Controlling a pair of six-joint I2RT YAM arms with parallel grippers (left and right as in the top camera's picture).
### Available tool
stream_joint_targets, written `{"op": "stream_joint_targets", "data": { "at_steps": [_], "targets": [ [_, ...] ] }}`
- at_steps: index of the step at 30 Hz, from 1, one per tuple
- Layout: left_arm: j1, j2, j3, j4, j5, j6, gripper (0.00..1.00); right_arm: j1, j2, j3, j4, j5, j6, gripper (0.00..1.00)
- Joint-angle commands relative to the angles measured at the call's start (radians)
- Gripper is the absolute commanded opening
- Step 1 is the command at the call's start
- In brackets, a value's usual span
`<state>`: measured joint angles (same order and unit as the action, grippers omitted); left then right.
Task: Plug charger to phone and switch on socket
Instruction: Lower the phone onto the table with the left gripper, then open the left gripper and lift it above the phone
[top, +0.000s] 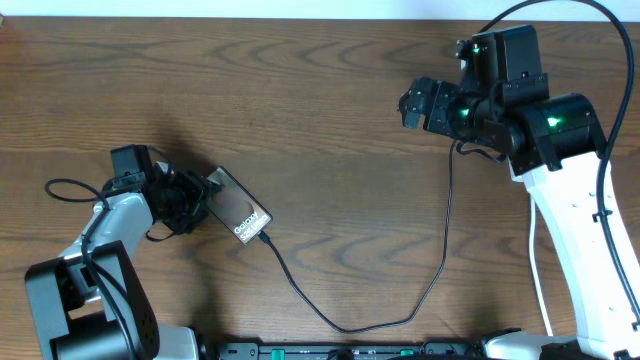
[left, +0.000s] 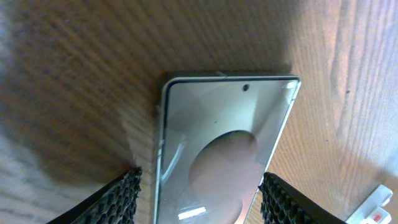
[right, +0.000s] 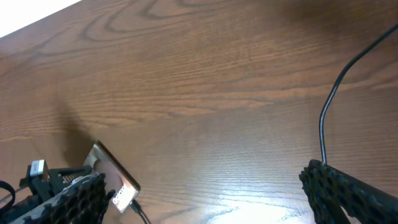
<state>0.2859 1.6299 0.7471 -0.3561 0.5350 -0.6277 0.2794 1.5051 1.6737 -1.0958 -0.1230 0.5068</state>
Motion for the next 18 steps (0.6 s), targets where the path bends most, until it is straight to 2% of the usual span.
{"op": "stream_joint_targets", "data": {
  "at_steps": [1, 6, 10, 18],
  "targets": [
    [0.005, 0.091, -0.085, -0.062, -0.242, 0.007, 0.65, 0.005, 0.001, 0.013, -0.003, 0.013, -0.015, 0.99],
    [0.005, 0.065, -0.085, -0.079, -0.272, 0.019, 0.66, 0.005, 0.001, 0.013, -0.011, 0.017, -0.016, 0.99],
    [0.005, -0.032, -0.073, -0.116, -0.283, 0.061, 0.67, 0.005, 0.001, 0.013, -0.025, 0.042, -0.015, 0.99],
    [0.004, -0.289, 0.049, -0.284, -0.283, 0.217, 0.80, 0.005, 0.003, 0.012, -0.023, 0.058, -0.016, 0.99]
  ]
}}
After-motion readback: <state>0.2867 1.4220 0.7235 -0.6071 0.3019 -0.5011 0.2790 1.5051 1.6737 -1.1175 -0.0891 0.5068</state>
